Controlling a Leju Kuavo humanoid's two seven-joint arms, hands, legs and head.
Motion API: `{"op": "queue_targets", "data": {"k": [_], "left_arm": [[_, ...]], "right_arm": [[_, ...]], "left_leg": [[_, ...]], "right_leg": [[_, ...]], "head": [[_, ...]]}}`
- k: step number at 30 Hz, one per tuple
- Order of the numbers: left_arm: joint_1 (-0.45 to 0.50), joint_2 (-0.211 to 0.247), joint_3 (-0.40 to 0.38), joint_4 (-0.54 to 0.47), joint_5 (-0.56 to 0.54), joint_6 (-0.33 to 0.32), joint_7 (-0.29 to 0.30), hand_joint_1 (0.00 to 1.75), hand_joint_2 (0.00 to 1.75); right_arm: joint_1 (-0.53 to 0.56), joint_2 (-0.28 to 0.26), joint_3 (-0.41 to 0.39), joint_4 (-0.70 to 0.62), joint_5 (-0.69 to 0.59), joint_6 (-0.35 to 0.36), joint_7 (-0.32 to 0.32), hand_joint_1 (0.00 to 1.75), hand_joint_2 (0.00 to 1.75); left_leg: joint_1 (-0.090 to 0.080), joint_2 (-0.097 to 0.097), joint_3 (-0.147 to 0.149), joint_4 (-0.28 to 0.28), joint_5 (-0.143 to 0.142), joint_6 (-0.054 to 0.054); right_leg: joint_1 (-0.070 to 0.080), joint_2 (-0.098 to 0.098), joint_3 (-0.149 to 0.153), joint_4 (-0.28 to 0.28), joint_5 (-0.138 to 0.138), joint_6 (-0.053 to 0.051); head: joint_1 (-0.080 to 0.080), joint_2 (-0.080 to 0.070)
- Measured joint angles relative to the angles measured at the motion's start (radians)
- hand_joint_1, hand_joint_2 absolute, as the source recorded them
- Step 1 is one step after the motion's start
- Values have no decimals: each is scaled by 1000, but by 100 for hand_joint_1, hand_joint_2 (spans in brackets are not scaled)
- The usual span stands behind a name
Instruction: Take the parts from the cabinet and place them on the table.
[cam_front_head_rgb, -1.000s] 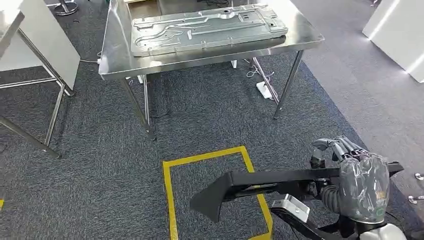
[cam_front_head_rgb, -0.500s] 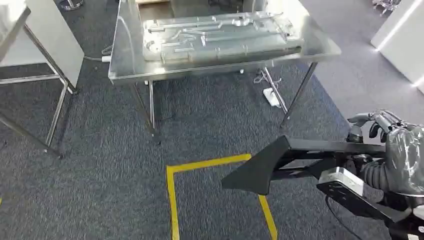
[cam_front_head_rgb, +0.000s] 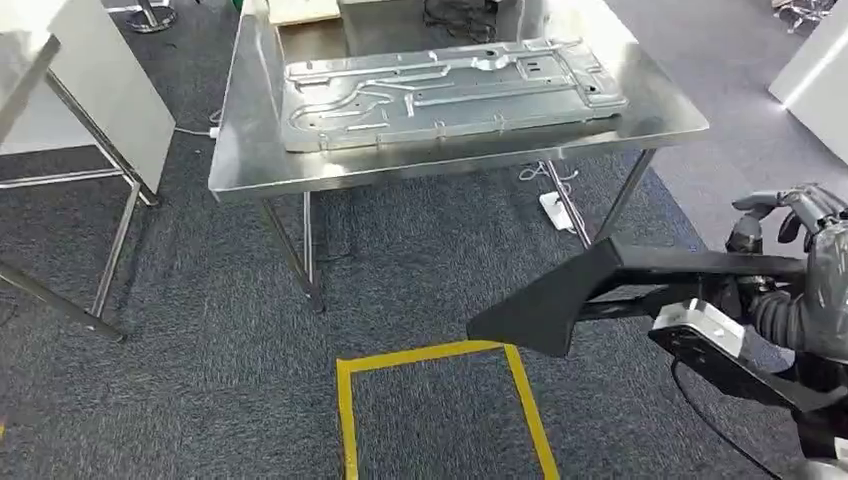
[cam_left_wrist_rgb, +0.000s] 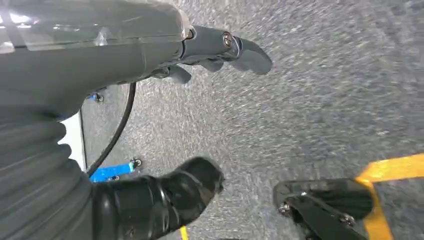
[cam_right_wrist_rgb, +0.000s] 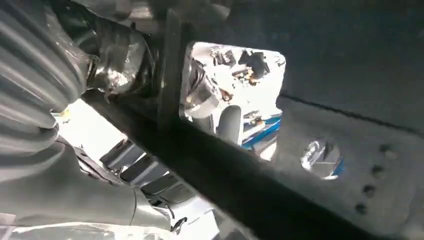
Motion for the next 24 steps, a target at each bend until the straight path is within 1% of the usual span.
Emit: {"op": "queue_targets", "data": {"k": [1,2,3,4,5,6,7,8,9,10,11,12,13,14,15,16,17,18,19,20,21,22,23,24], "left_arm": [[0,0,0,0,-3,-1,0,0,175],[0,-1,0,0,-5,-3,0,0,175],[2,-1,0,0,-5,-3,0,0,175],[4,-2,0,0,-6,-5,0,0,175],[7,-2,0,0,-8,-6,0,0,175],[10,-2,0,0,-8,-7,0,0,175],[10,-2,0,0,-8,-7,0,0,175],[11,-1,0,0,-6,-10,-9,0,175],[13,13,0,-2,-2,-16,-32,0,175],[16,19,0,-3,3,-25,-50,0,175],[16,26,0,-5,7,-34,-66,0,175],[14,27,0,-5,8,-43,-81,0,175],[13,34,0,-5,16,-48,-86,0,175],[10,36,2,-5,18,-51,-89,0,175],[9,38,3,-5,22,-55,-88,0,175],[9,42,4,-5,24,-55,-86,0,175],[9,44,5,-5,24,-55,-85,0,175],[8,44,5,-5,24,-55,-84,0,175],[9,44,5,-5,24,-55,-82,0,175],[11,44,5,-5,25,-55,-80,0,175],[15,44,6,-5,24,-55,-79,0,175],[21,44,6,-5,24,-54,-78,0,175],[24,43,6,-5,24,-54,-78,0,175],[24,43,6,-5,24,-54,-78,0,175]], "right_arm": [[-4,-5,-5,1,-7,9,0,175,175],[-9,-11,-12,3,-13,20,1,175,175],[-14,-15,-20,7,-17,25,3,175,175],[-22,-17,-25,11,-20,29,5,175,175],[-29,-17,-26,15,-20,31,6,175,175],[-33,-18,-26,20,-20,37,6,175,175],[-37,-18,-26,22,-18,40,6,175,175],[-46,-19,-26,26,-7,42,6,175,175],[-53,-14,-25,34,15,43,7,175,175],[-67,-11,-17,39,38,46,8,175,175],[-72,-4,-2,39,67,46,21,175,175],[-79,-3,16,40,97,47,35,175,175],[-92,2,37,44,125,48,43,175,175],[-122,6,67,48,155,48,57,175,175],[-144,17,106,58,189,48,74,175,175],[-160,22,138,66,214,42,86,175,175],[-164,29,166,72,224,40,95,175,175],[-167,33,192,80,230,39,101,175,175],[-170,37,213,86,234,38,105,175,175],[-175,40,232,91,236,38,112,175,175],[-180,42,243,94,237,37,115,175,175],[-183,43,254,97,237,37,120,175,175],[-186,43,261,99,237,37,123,175,175],[-186,43,265,101,236,37,124,175,175]], "left_leg": [[2,3,-56,69,-14,-4],[3,5,-106,120,-57,-7],[3,8,-144,143,-109,-8],[3,8,-173,141,-150,-6],[0,8,-187,114,-163,0],[-2,8,-188,63,-140,10],[-6,8,-183,12,-99,24],[-22,9,-169,-85,6,60],[-46,0,-155,-152,129,111],[-48,-15,-152,-165,174,112],[-49,-11,-134,-182,155,103],[-54,-4,-116,-202,147,105],[-54,-3,-94,-227,141,111],[-46,-8,-59,-246,142,114],[-42,-3,-39,-265,138,106],[-37,2,-23,-270,135,105],[-33,1,-11,-272,121,100],[-31,-3,3,-271,106,92],[-29,-7,16,-270,92,87],[-27,-9,32,-268,77,81],[-23,-12,51,-264,60,75],[-19,-14,73,-261,42,69],[-14,-15,94,-253,19,64],[-12,-15,101,-243,-7,55]], "right_leg": [[0,0,14,-6,-10,-2],[0,0,34,-16,-20,-2],[0,0,55,-25,-29,-1],[2,0,79,-35,-40,-1],[5,0,102,-41,-52,0],[11,-1,122,-46,-63,-1],[15,-1,135,-49,-72,-2],[27,-4,148,-55,-84,-3],[15,-5,161,-59,-93,-7],[24,4,173,-69,-101,1],[14,8,187,-85,-104,10],[9,10,218,-95,-94,11],[9,10,213,-81,-70,14],[17,11,202,-55,-53,19],[15,6,171,5,-39,19],[17,6,132,71,-40,19],[14,6,82,135,-62,24],[9,5,34,180,-109,29],[4,5,-1,197,-156,35],[2,4,-26,191,-189,40],[-1,4,-37,163,-195,46],[-4,2,-36,114,-178,52],[-7,0,-34,48,-125,59],[-11,-4,-36,-13,-18,64]], "head": [[-1,0],[0,0],[0,0],[-1,0],[0,0],[-1,0],[0,0],[-1,0],[6,0],[12,0],[11,0],[9,0],[11,0],[10,0],[13,0],[12,0],[11,0],[10,0],[11,0],[10,0],[11,0],[10,0],[11,0],[11,0]]}}
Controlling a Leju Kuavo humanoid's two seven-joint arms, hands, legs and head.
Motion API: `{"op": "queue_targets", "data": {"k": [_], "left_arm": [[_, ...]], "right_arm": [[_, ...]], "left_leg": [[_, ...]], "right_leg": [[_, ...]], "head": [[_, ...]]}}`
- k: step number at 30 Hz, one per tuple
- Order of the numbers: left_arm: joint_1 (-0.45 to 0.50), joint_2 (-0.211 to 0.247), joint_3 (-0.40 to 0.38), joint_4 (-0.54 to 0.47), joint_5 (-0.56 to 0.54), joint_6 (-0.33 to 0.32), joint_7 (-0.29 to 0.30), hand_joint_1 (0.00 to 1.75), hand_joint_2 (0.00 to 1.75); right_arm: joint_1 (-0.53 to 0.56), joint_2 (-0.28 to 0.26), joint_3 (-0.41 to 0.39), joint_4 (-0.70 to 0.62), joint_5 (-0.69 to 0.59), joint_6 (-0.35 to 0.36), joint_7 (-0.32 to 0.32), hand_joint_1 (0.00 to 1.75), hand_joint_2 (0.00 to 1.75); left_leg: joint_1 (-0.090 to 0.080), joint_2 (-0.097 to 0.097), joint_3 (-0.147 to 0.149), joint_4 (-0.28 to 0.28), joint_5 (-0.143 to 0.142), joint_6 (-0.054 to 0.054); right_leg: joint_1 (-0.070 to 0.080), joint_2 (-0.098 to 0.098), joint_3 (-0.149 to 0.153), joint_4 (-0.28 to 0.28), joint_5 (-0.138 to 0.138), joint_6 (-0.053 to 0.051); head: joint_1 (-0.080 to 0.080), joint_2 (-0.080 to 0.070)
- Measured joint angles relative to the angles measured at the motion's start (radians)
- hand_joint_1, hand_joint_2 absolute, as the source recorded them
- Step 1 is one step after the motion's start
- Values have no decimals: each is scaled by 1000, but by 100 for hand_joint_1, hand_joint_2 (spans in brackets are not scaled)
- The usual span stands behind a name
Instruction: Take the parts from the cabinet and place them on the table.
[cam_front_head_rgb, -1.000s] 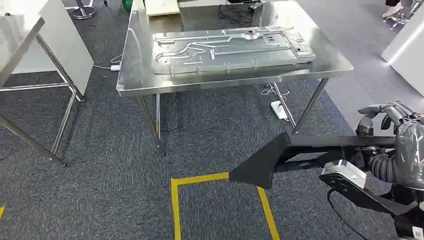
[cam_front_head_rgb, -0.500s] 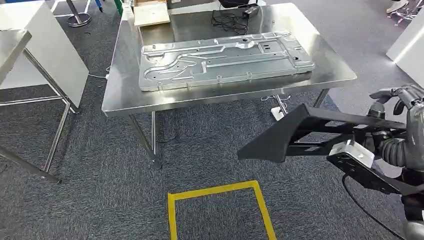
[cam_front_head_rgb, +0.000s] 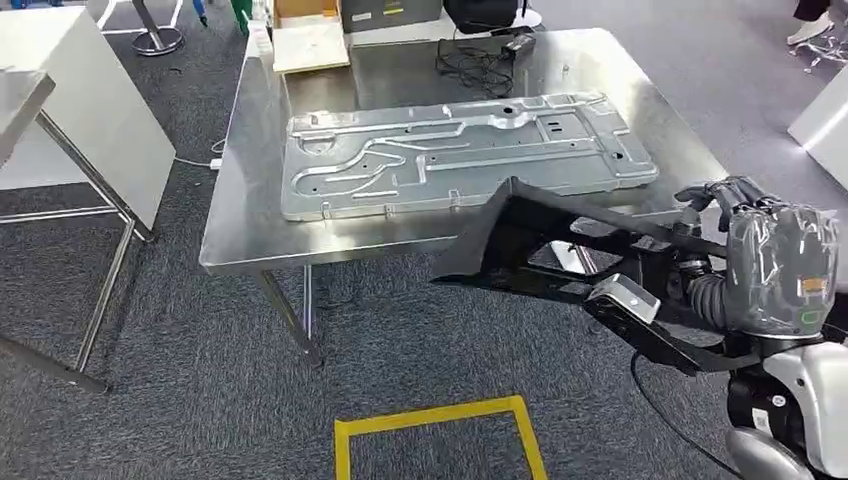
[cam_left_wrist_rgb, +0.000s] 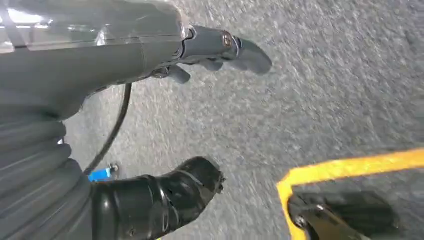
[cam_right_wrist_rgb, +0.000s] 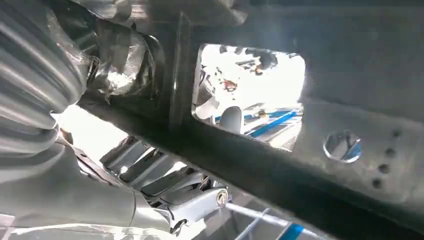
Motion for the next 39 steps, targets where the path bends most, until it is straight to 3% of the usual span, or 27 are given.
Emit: {"op": "queue_targets", "data": {"k": [1,2,4,5,7,8,10,12,13,14,16,17,18,19,20,22,23,24,26,27,28,29,31,33,36,37,39], "left_arm": [[1,2,1,0,-1,1,0,0,175],[-2,2,1,0,-6,4,4,0,175],[-9,-7,0,0,-21,27,48,0,175],[-13,-9,0,0,-26,38,66,0,175],[-15,-21,0,0,-29,52,78,0,175],[-15,-25,0,0,-29,54,79,0,175],[-13,-30,0,0,-28,55,79,0,175],[-10,-32,0,0,-27,55,75,0,175],[-8,-32,0,0,-26,55,72,0,175],[-7,-32,0,0,-25,55,69,0,175],[-1,-30,0,0,-23,54,68,0,175],[-2,-29,0,0,-21,54,68,0,175],[-2,-30,1,0,-22,53,67,0,175],[-2,-29,1,0,-23,47,54,0,175],[-6,-29,1,0,-26,35,39,0,175],[-13,-27,1,0,-26,20,21,0,175],[-16,-26,0,0,-26,17,18,0,175],[-17,-24,0,0,-27,16,18,0,175],[-16,-21,1,0,-28,16,17,0,175],[-14,-21,1,0,-29,16,18,0,175],[-13,-20,1,0,-29,17,18,0,175],[-9,-20,1,0,-29,16,18,0,175],[-1,-21,1,1,-29,16,18,0,175],[-7,-21,1,1,-29,15,18,0,175],[-8,-11,1,0,-29,17,18,0,175],[-9,-16,1,0,-29,17,17,0,175],[-12,-16,1,0,-29,17,17,0,175]], "right_arm": [[1,1,5,7,-3,0,2,175,175],[-3,0,10,8,-17,0,8,175,175],[20,-21,-11,-3,-66,-6,21,175,175],[34,-39,-37,-7,-102,-9,15,175,175],[73,-58,-100,-17,-160,-11,-14,175,175],[85,-65,-125,-21,-174,-11,-24,175,175],[108,-71,-170,-27,-194,-9,-44,175,175],[127,-71,-211,-31,-200,-1,-56,175,175],[130,-71,-220,-31,-201,3,-58,175,175],[135,-71,-230,-31,-201,5,-61,175,175],[143,-71,-238,-30,-201,6,-64,175,175],[147,-71,-241,-30,-201,10,-65,175,175],[148,-71,-243,-31,-201,13,-65,175,175],[151,-72,-249,-35,-198,18,-65,175,175],[145,-77,-256,-38,-193,21,-66,175,175],[141,-77,-255,-39,-183,31,-66,175,175],[141,-77,-255,-38,-182,37,-64,175,175],[141,-77,-255,-38,-182,40,-63,175,175],[139,-79,-256,-36,-182,48,-62,175,175],[136,-84,-256,-34,-186,58,-60,175,175],[133,-89,-257,-31,-190,64,-58,175,175],[130,-94,-259,-29,-190,66,-58,175,175],[127,-98,-262,-24,-191,71,-58,175,175],[119,-104,-262,-21,-192,74,-58,175,175],[111,-111,-266,-20,-192,73,-57,175,175],[110,-113,-266,-20,-191,73,-57,175,175],[108,-114,-268,-20,-192,74,-57,175,175]], "left_leg": [[-2,0,20,23,-27,-8],[-4,-5,9,18,-35,-17],[-3,0,17,30,-39,-25],[-3,1,-10,80,-15,-27],[1,19,-120,255,46,-43],[7,21,-175,317,35,-49],[15,23,-253,369,-61,-57],[19,24,-299,340,-148,-57],[20,24,-307,299,-141,-54],[18,24,-309,236,-87,-46],[9,23,-312,103,153,-22],[-1,17,-313,98,165,-14],[-3,12,-298,98,161,-12],[-2,10,-286,88,161,-12],[-2,9,-268,87,153,-9],[0,12,-231,77,147,5],[-1,13,-223,76,139,11],[-2,12,-216,77,129,11],[-6,9,-197,78,107,15],[-8,7,-182,79,94,15],[-10,5,-166,80,80,14],[-12,4,-148,82,66,13],[-16,1,-119,94,39,11],[-18,-6,-119,90,18,-3],[-20,-1,-122,129,21,-17],[-19,8,-147,177,14,-28],[-2,16,-234,305,-40,-47]], "right_leg": [[6,-9,-5,-6,95,-9],[16,-6,4,6,64,-33],[15,-3,4,6,52,-49],[9,1,17,4,46,-58],[8,-5,55,-16,24,-67],[8,-5,74,-25,14,-68],[8,-4,119,-42,-9,-67],[7,-1,177,-59,-39,-64],[8,-1,205,-65,-55,-62],[8,-1,231,-69,-72,-60],[8,3,267,-71,-103,-54],[11,14,281,-75,-125,-40],[11,11,301,-86,-141,-36],[15,12,318,-55,-125,-30],[13,16,314,-22,-102,-23],[9,10,248,104,-84,-20],[12,9,199,169,-107,-24],[15,9,150,216,-158,-26],[19,9,82,242,-258,-22],[20,9,63,223,-271,-22],[22,9,54,182,-249,-26],[24,9,53,122,-189,-31],[34,11,37,24,18,-49],[39,11,50,18,4,-55],[26,9,87,-6,-9,-73],[23,5,101,-13,-14,-79],[20,4,119,-20,-23,-80]], "head": [[2,0],[-1,0],[0,0],[0,0],[-2,0],[-2,0],[-2,0],[-2,0],[-2,0],[-2,0],[0,0],[-2,0],[0,0],[0,0],[0,0],[-2,0],[-2,0],[0,0],[0,0],[-2,0],[0,0],[-1,0],[-1,0],[-2,0],[-1,0],[-3,0],[-2,0]]}}
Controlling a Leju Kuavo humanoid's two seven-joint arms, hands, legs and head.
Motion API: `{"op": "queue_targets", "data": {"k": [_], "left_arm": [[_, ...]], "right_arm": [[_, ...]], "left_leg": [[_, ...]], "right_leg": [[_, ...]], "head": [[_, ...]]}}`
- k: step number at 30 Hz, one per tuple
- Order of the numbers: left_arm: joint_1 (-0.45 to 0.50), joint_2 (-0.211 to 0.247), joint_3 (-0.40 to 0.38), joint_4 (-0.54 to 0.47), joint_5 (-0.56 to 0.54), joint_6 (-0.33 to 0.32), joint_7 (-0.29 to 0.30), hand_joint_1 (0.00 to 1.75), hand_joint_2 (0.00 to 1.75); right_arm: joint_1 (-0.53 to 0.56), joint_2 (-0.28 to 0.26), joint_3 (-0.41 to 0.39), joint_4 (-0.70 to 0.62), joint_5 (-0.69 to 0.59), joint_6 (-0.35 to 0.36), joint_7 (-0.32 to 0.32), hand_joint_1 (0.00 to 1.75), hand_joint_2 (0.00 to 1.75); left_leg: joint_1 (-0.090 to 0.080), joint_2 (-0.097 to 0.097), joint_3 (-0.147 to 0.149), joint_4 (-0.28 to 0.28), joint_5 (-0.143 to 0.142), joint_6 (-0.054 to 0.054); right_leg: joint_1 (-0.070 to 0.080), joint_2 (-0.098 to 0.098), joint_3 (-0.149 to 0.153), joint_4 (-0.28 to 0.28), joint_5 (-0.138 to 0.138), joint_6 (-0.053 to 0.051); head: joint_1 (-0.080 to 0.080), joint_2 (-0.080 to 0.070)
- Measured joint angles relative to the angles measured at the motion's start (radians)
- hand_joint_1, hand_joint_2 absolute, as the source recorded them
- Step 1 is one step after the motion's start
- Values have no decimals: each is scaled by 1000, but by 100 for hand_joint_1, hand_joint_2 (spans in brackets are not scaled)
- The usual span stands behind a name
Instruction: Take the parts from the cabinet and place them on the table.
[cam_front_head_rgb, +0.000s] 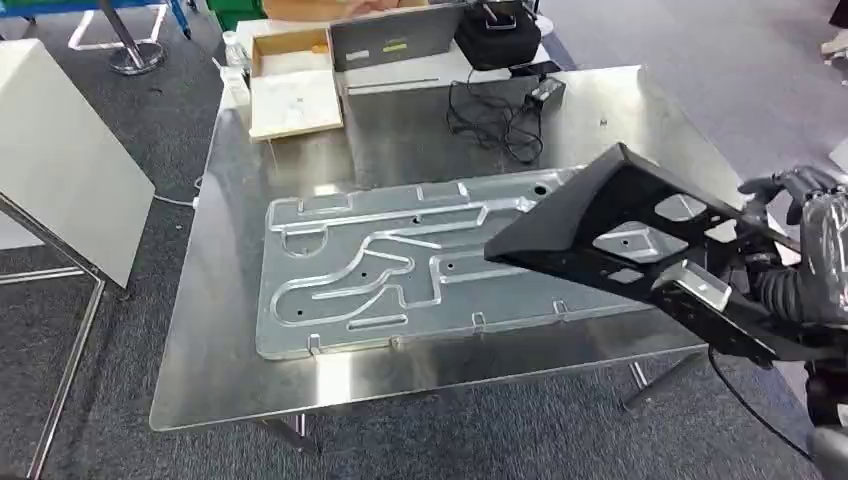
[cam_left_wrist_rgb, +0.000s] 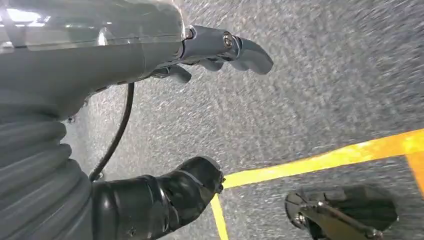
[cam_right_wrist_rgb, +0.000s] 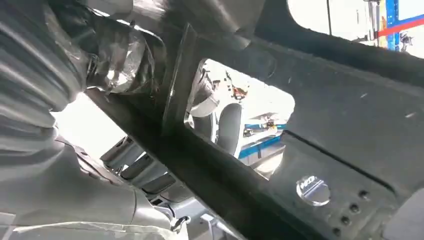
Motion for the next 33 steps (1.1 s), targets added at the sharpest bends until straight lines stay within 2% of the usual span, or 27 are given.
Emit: {"op": "queue_targets", "data": {"k": [1,2,3,4,6,7,8,9,10,11,12,13,14,16,17,18,19,21,22,23,24,26,29,33], "left_arm": [[-1,0,0,0,0,-5,0,0,175],[0,0,0,0,0,-13,0,0,175],[1,0,0,0,0,-17,0,0,175],[2,0,0,0,0,-17,0,0,175],[2,0,0,0,-5,-17,-3,0,175],[5,5,0,0,-7,-17,-4,0,175],[1,5,0,0,-8,-19,-6,0,175],[-2,5,0,0,-8,-19,-8,0,175],[-3,5,0,0,-7,-20,-8,0,175],[-4,5,0,0,-5,-21,-8,0,175],[-4,5,0,0,-5,-21,-8,0,175],[-4,4,0,0,-2,-21,-9,0,175],[-5,4,0,0,1,-22,-10,0,175],[-7,6,1,0,6,-21,-13,0,175],[-7,6,2,0,11,-21,-15,0,175],[-8,6,4,0,13,-21,-18,0,175],[-8,5,6,0,20,-19,-20,0,175],[-7,5,14,0,26,-18,-23,0,175],[-3,5,16,0,27,-18,-22,0,175],[-7,5,20,0,28,-17,-22,0,175],[-8,5,22,0,27,-16,-22,0,175],[-8,5,23,0,26,-15,-20,0,175],[-10,5,23,0,23,-14,-19,0,175],[-12,5,23,0,23,-8,-19,0,175]], "right_arm": [[-2,-2,0,0,0,3,0,175,175],[-8,-7,0,3,-4,20,0,175,175],[-20,-18,0,8,-11,40,0,175,175],[-41,-36,0,16,-17,65,-3,175,175],[-104,-92,3,49,-32,126,-18,175,175],[-139,-118,10,75,-40,159,-26,175,175],[-181,-143,24,100,-46,195,-32,175,175],[-215,-166,39,120,-50,221,-37,175,175],[-246,-200,56,146,-55,251,-43,175,175],[-282,-228,72,165,-61,273,-48,175,175],[-315,-254,87,184,-67,291,-51,175,175],[-354,-285,106,208,-72,309,-55,175,175],[-393,-308,125,230,-77,327,-61,175,175],[-455,-346,167,272,-81,363,-74,175,175],[-482,-359,189,288,-78,374,-82,175,175],[-511,-375,222,311,-65,385,-91,175,175],[-542,-393,255,331,-51,391,-100,175,175],[-598,-427,307,364,-39,398,-116,175,175],[-617,-431,327,382,-30,398,-122,175,175],[-648,-437,356,403,-13,398,-131,175,175],[-670,-439,390,422,11,396,-136,175,175],[-700,-432,457,469,53,383,-137,175,175],[-713,-405,543,546,92,328,-110,175,175],[-712,-378,601,593,100,312,-103,175,175]], "left_leg": [[7,2,-42,54,-27,-6],[14,5,-76,84,-34,-12],[17,7,-89,71,-14,-16],[21,8,-84,20,32,-17],[21,9,-48,-136,167,-9],[18,9,-46,-164,188,0],[12,14,-47,-179,169,5],[8,10,-43,-183,178,13],[5,9,-43,-185,175,17],[5,8,-39,-190,174,22],[16,9,-27,-211,177,27],[14,8,-18,-218,173,33],[14,8,-13,-219,169,40],[12,5,-3,-218,157,47],[11,3,3,-217,151,48],[11,0,11,-215,143,47],[11,-2,21,-211,133,46],[11,-8,38,-198,112,41],[11,-10,32,-198,106,37],[6,-11,31,-182,102,31],[7,-12,23,-185,104,28],[4,-10,23,-187,105,38],[4,-10,31,-197,105,37],[4,-10,34,-203,106,36]], "right_leg": [[-1,0,8,-1,-7,1],[-4,0,17,0,-16,3],[-6,1,29,0,-26,5],[-8,2,43,0,-37,9],[-10,3,71,-2,-59,17],[-11,2,78,0,-67,22],[-9,6,76,-5,-72,31],[-8,5,74,-3,-77,40],[-8,4,77,-11,-80,46],[-9,2,83,-20,-81,53],[-14,-1,86,-16,-94,55],[-11,-1,74,17,-107,53],[-11,0,34,85,-134,53],[-7,0,-74,247,-181,59],[-7,0,-114,289,-177,61],[-7,0,-134,286,-143,62],[-8,-1,-132,241,-88,62],[-8,-1,-93,78,42,60],[-6,0,-92,77,29,53],[3,2,-85,52,33,50],[3,0,-81,44,21,41],[2,4,-80,36,24,41],[3,3,-76,33,22,38],[3,2,-75,33,21,36]], "head": [[-1,0],[-1,0],[-1,0],[-1,0],[-1,0],[3,0],[-1,0],[0,0],[-1,0],[-1,0],[-1,0],[0,0],[-1,0],[0,0],[-1,0],[0,0],[0,0],[0,0],[0,0],[0,0],[-1,0],[-1,0],[0,0],[0,0]]}}
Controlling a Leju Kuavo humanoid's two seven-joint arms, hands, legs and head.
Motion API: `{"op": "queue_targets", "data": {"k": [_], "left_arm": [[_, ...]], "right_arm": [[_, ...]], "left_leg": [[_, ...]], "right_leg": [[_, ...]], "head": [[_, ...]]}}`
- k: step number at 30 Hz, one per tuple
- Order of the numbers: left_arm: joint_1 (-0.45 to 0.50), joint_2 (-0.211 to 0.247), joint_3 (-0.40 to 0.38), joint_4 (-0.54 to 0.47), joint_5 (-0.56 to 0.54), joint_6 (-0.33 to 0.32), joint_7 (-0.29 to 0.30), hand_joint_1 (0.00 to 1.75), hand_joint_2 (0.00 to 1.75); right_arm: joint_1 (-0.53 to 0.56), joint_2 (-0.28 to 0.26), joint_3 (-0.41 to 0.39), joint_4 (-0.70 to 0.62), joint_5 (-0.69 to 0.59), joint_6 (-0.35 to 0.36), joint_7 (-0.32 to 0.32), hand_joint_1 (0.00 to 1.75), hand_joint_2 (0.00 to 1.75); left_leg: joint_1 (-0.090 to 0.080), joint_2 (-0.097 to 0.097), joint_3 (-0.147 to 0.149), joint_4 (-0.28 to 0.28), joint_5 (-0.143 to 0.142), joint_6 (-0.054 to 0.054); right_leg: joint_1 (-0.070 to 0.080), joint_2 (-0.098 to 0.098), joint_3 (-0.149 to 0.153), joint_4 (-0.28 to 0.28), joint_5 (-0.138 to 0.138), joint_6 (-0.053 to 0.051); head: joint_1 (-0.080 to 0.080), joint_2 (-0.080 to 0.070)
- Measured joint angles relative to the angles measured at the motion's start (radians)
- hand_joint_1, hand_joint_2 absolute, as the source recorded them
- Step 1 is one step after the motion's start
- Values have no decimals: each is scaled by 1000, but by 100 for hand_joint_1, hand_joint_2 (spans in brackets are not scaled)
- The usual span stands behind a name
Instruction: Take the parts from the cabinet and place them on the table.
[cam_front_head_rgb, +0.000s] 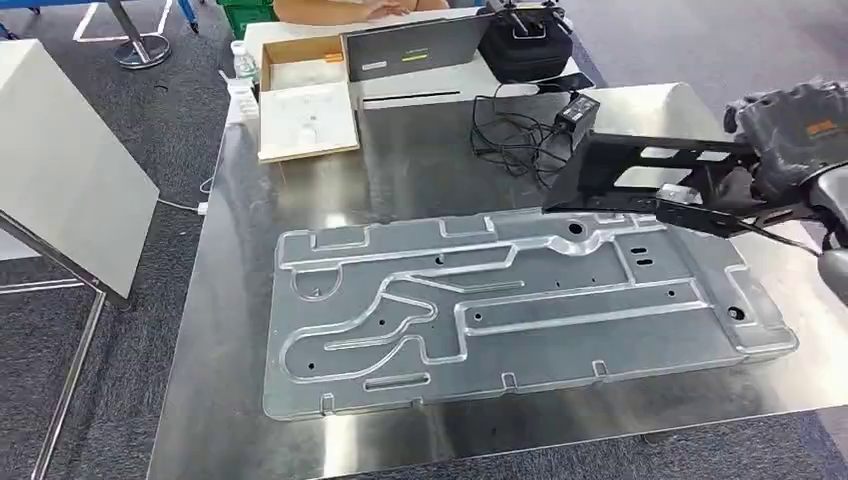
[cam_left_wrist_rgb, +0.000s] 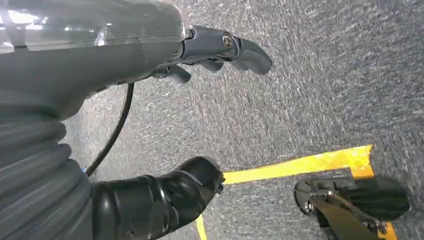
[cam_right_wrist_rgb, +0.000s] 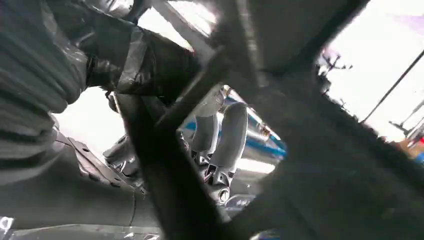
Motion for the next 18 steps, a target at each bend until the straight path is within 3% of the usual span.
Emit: {"op": "queue_targets", "data": {"k": [6,10,13,17,18], "left_arm": [[-4,-2,5,0,-4,8,-2,0,175],[-5,-2,7,0,-9,12,-5,0,175],[-5,-2,8,0,-9,13,-7,0,175],[-4,-3,10,0,-9,16,0,0,175],[-4,-3,12,0,-7,18,6,0,175]], "right_arm": [[65,134,61,101,82,-95,44,175,175],[122,292,132,211,206,-137,72,175,175],[129,347,157,236,222,-147,84,175,175],[123,417,169,270,233,-130,86,175,175],[115,448,175,284,241,-126,92,0,0]], "left_leg": [[3,1,5,-2,0,-2],[6,1,11,-3,0,-9],[5,1,13,-3,0,-10],[9,7,22,-4,-6,-19],[9,10,24,-5,-8,-21]], "right_leg": [[5,0,5,0,-1,-3],[8,0,12,-4,0,-5],[7,0,15,-4,0,-5],[10,6,29,-10,0,-5],[11,10,33,-11,0,-5]], "head": [[0,0],[1,0],[0,0],[1,0],[0,0]]}}
